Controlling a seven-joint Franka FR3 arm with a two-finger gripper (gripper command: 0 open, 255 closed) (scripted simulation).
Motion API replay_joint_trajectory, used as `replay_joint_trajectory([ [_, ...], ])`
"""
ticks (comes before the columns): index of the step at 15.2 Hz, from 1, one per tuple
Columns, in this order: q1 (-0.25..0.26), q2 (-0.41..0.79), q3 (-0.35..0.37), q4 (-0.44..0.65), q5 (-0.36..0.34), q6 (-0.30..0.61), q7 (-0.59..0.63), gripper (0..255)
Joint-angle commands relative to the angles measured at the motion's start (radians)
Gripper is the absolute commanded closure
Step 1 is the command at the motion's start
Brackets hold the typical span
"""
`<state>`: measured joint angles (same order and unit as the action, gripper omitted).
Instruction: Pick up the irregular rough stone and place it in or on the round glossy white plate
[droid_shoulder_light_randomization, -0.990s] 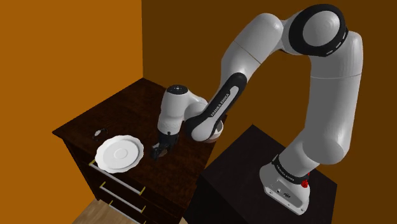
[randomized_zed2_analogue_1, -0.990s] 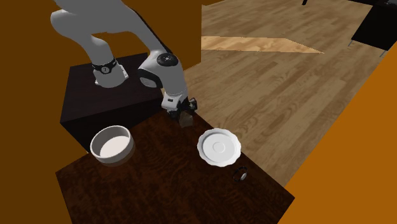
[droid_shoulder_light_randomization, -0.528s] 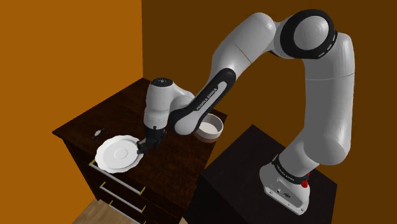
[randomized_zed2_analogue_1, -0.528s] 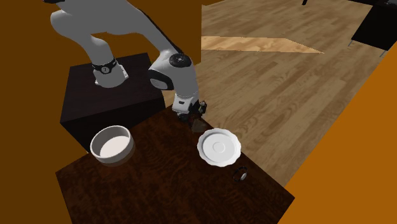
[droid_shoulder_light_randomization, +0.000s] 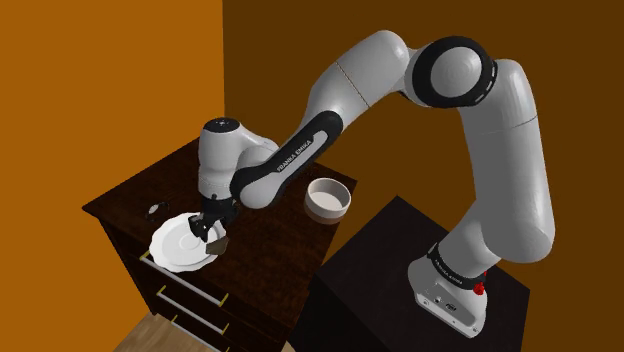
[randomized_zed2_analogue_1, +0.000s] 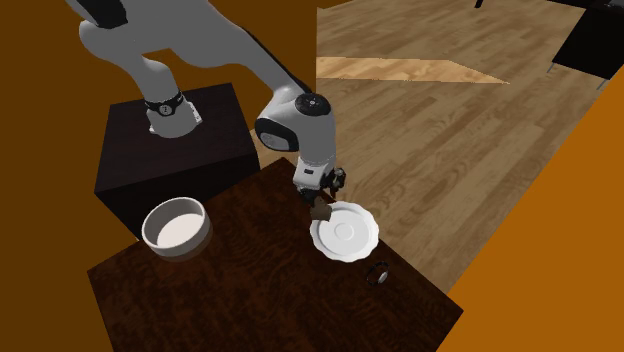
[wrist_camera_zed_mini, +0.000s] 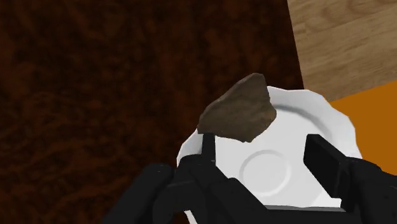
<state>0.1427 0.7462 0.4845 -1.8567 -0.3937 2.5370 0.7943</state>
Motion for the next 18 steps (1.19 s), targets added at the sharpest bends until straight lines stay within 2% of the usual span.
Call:
replay_joint_trajectory([
  [1,0.155,0.017,-0.133,0.047,-0.008,-0.036,0.324,0],
  [2,0.191,0.025,-0.163,0.064,-0.006,-0.052,0.393,0],
  [9,0.213,0.111,-0.193,0.099,-0.032,0.000,0.408,0],
  [17,0.213,0.111,-0.193,0.098,-0.032,0.000,0.408,0],
  [18,0.213,0.111,-0.193,0.098,-0.032,0.000,0.408,255],
])
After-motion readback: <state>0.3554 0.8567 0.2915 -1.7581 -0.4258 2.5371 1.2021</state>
